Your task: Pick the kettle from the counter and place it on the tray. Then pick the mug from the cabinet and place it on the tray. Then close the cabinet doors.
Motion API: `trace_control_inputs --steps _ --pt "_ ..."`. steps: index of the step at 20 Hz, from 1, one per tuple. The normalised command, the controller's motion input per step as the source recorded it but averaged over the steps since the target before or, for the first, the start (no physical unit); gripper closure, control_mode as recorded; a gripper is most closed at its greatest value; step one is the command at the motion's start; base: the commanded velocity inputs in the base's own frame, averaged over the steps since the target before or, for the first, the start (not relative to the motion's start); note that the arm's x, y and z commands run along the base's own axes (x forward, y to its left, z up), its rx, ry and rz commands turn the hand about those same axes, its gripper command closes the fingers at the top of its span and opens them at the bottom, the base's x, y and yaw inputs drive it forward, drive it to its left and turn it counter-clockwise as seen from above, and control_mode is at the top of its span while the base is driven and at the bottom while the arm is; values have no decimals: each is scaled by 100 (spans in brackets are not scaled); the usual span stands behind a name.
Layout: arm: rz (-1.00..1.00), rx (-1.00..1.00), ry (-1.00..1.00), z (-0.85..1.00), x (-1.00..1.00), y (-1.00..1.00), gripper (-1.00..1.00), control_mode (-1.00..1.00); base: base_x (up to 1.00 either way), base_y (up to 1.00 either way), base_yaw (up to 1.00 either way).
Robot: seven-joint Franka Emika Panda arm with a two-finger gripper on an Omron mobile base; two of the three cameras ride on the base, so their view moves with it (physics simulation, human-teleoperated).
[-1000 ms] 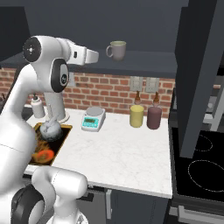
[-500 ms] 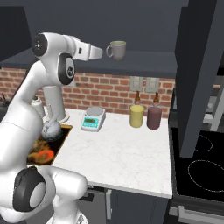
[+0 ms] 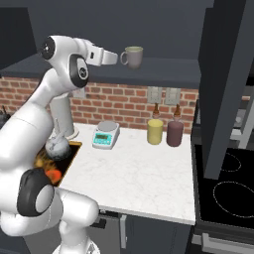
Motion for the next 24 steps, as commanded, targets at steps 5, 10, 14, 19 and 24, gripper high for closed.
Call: trace_control_inputs --steps 5,10,14,19,24 --pt "0 0 0 -15 33 -4 -100 -100 0 0 0" --pt "0 1 -2 -18 14 -18 -100 -100 0 0 0" --pt "0 3 -5 -12 14 -22 -100 -100 0 0 0" --pt "0 3 -4 0 20 -10 -100 -100 0 0 0" --pt "0 2 -1 0 26 -4 -100 -100 0 0 0"
